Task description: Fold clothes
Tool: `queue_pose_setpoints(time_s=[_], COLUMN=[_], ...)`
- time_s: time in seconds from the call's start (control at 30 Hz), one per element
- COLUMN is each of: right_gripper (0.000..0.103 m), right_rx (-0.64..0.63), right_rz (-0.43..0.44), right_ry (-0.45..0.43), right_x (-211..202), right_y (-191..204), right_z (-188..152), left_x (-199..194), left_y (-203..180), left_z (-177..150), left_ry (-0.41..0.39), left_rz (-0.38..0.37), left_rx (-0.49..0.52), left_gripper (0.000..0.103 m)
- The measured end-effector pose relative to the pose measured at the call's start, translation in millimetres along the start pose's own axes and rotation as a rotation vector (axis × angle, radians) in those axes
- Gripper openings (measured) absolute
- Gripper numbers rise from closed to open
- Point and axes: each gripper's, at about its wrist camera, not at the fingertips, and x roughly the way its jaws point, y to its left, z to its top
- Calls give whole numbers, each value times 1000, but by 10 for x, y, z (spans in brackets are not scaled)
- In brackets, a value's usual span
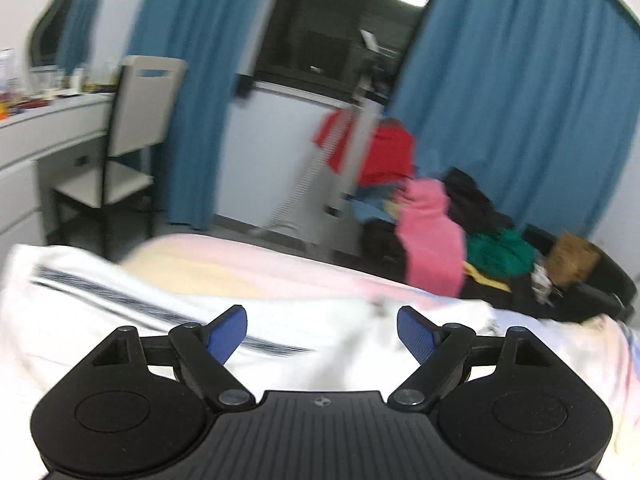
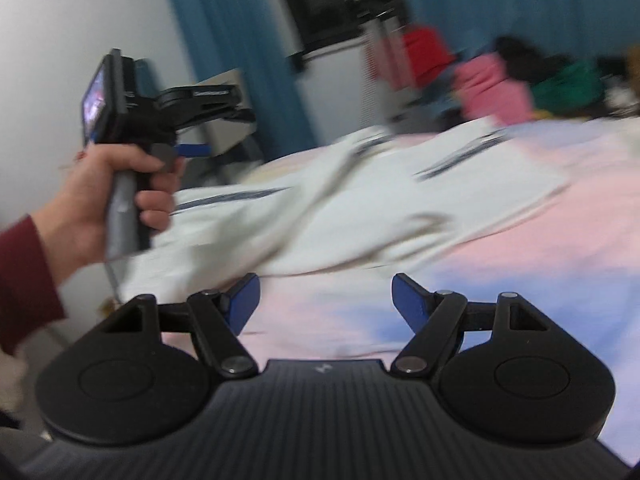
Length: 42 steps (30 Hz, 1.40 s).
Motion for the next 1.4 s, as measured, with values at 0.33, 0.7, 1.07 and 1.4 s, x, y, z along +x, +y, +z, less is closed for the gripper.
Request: queue_pose_setpoints(time_s=[0.33,0.7,1.07,1.4], right_gripper=[75,74,75,74], right_rx=[157,280,243,212], right_rz=[-121,-104,-147,-124], right_ry=[-6,32,-76,-112], right_x=[636,1185,814,428], right_y=[-1049,-1643,-1504,-1239], right_z=[-246,-347,-277,-326], left_x=[1415,1901,-130,-1209], left_y=[-933,-1006,-1219,-837], left_z=[-134,-149,-732,-1780], left_ry=[61,104,-66,48], left_rz=[-1,66,-118,-171], left_rx=[27,175,326,214], left_gripper=[59,8,6,5])
